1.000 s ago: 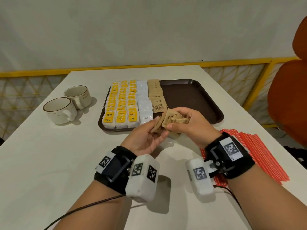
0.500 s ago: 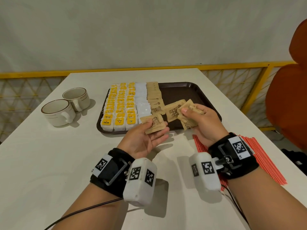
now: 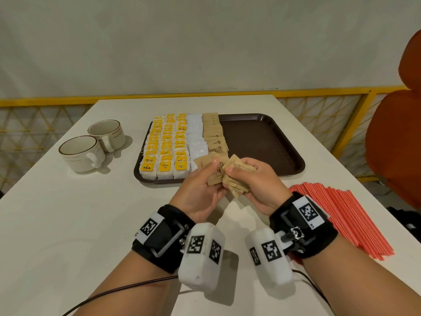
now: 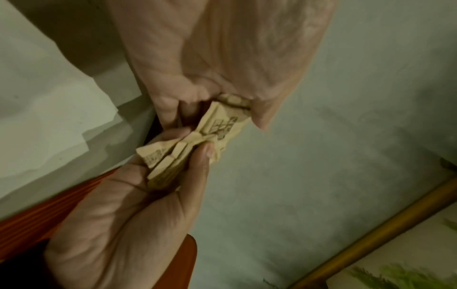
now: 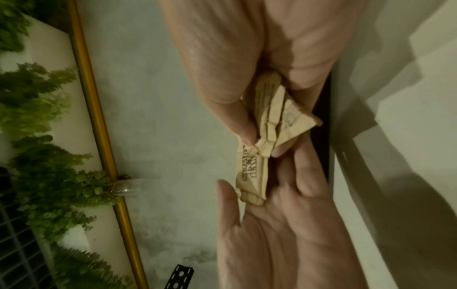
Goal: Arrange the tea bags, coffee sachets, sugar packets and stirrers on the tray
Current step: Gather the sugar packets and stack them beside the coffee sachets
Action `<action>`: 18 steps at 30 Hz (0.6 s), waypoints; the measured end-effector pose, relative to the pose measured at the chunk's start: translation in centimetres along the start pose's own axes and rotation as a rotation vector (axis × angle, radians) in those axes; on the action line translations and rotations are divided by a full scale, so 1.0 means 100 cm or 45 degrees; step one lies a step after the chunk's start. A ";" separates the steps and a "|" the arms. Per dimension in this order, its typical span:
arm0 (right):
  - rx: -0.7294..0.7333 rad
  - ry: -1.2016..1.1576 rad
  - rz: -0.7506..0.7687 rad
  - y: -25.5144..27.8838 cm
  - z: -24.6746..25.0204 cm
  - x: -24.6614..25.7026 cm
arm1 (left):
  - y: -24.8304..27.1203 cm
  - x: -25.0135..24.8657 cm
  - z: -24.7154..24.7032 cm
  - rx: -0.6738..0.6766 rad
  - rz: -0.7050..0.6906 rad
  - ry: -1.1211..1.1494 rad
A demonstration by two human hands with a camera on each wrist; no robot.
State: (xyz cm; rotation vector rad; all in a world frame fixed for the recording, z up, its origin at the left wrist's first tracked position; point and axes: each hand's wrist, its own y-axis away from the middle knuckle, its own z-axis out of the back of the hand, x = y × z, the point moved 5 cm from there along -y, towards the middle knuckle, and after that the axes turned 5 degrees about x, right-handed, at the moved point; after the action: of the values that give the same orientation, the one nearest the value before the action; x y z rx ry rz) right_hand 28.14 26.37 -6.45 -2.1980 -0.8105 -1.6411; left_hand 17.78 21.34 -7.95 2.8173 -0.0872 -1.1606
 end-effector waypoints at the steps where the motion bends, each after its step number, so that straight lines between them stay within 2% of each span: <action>1: 0.028 -0.008 -0.002 0.001 -0.003 -0.001 | 0.000 0.001 0.000 -0.018 -0.022 -0.020; 6: 0.116 -0.119 -0.051 0.002 -0.007 0.002 | -0.003 -0.003 0.011 -0.155 -0.068 0.133; 9: 0.089 -0.134 -0.042 0.002 -0.001 0.006 | -0.003 -0.007 0.018 -0.234 -0.074 0.088; 13: 0.064 -0.080 0.011 0.003 0.002 0.008 | 0.000 -0.010 0.016 -0.197 -0.053 -0.052; 18: 0.077 -0.060 0.032 0.002 0.003 0.009 | 0.000 -0.010 0.017 -0.203 -0.134 -0.142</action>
State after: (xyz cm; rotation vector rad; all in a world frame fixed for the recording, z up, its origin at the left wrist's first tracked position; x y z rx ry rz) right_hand 28.65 26.56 -5.69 -2.2040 -0.8307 -1.5380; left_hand 15.93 21.35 -8.44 2.6458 0.1418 -1.2845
